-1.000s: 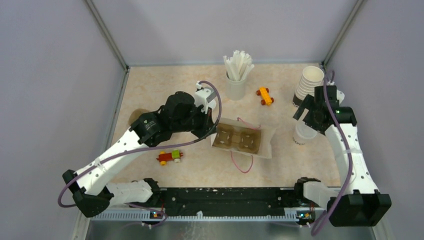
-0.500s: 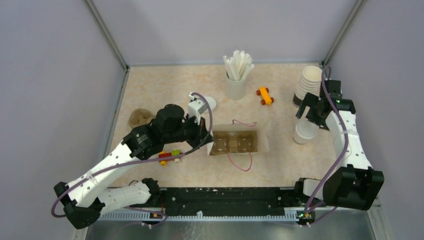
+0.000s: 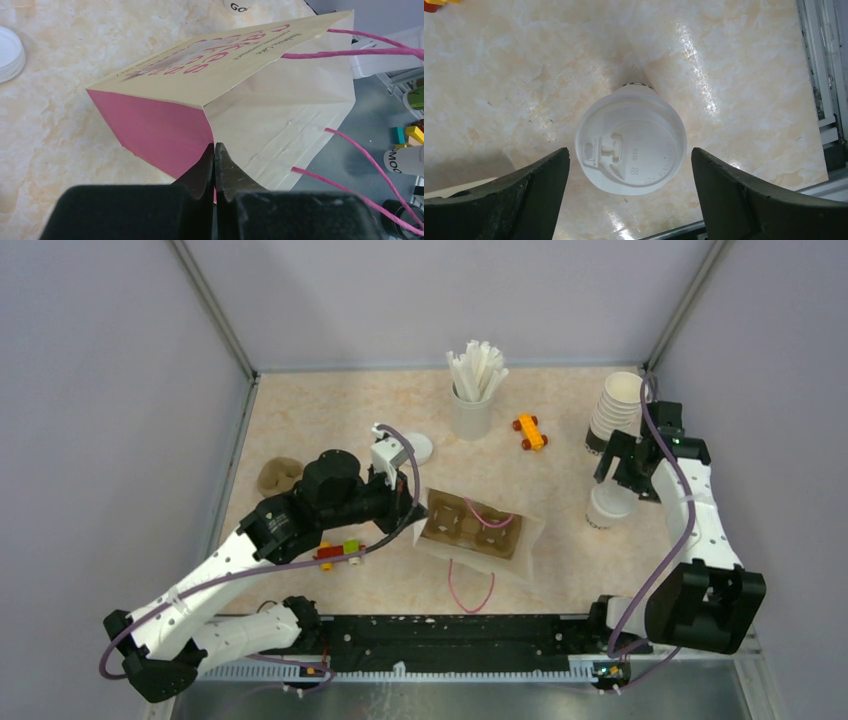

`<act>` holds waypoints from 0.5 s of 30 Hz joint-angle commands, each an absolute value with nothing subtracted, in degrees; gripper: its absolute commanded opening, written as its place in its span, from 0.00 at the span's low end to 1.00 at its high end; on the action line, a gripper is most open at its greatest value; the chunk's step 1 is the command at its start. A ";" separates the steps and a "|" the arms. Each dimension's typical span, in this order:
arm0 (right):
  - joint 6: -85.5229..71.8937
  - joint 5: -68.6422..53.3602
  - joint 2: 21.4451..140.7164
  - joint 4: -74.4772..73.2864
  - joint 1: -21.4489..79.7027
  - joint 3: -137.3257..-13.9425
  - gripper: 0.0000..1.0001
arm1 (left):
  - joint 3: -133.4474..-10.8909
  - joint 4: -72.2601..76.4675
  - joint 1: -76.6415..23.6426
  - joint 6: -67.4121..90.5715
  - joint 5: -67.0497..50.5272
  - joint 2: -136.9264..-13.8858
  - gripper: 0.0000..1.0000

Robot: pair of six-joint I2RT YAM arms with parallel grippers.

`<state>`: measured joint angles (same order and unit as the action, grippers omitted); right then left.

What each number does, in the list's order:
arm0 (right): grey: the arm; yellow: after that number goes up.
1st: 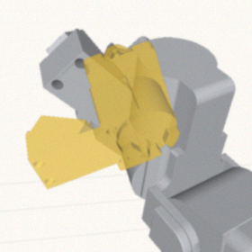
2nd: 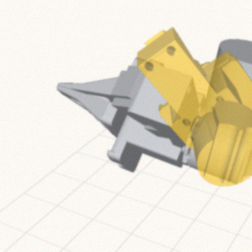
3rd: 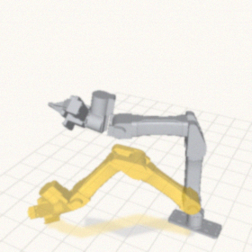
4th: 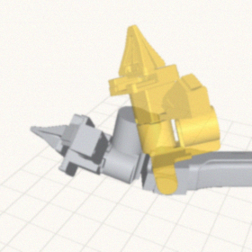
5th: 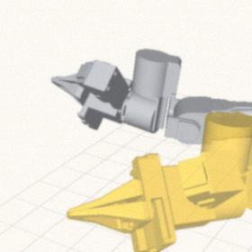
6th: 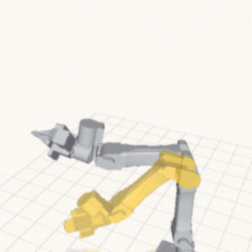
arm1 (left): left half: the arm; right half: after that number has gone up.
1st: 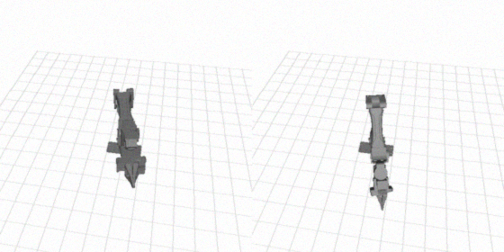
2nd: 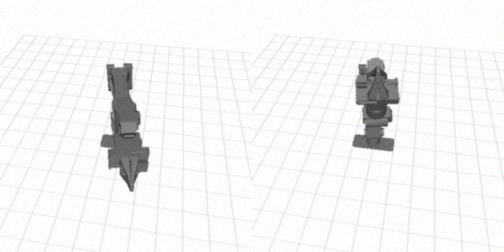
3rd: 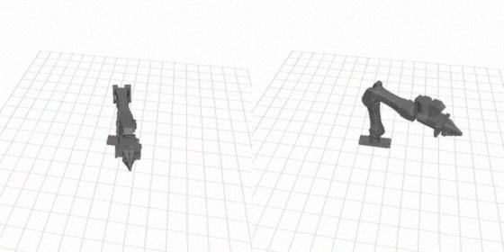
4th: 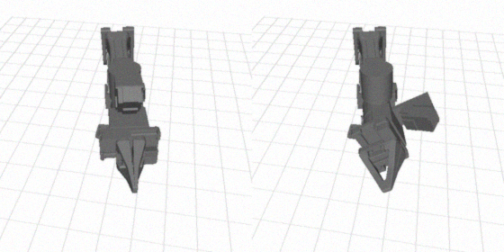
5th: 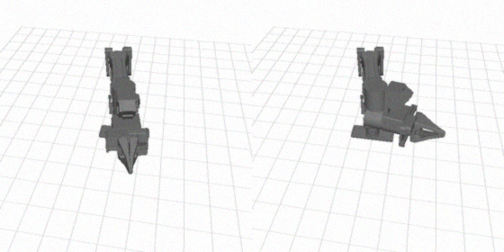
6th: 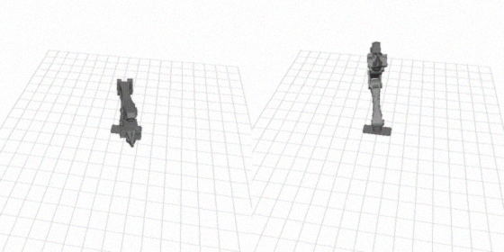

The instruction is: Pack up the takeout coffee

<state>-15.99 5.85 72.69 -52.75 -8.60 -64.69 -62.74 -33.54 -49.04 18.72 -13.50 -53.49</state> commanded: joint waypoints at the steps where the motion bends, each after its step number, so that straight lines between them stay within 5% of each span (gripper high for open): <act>1: -14.11 5.91 73.89 -51.93 -10.66 -64.46 0.91 | -62.35 -30.15 -48.96 16.59 -13.20 -53.08 0.01; 15: -12.23 2.12 77.11 -49.55 -11.60 -64.15 0.89 | -62.41 -30.01 -48.96 16.91 -12.33 -52.91 0.01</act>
<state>-13.54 2.81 76.23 -50.54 -11.18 -64.49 -62.46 -33.39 -49.04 17.78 -12.60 -53.49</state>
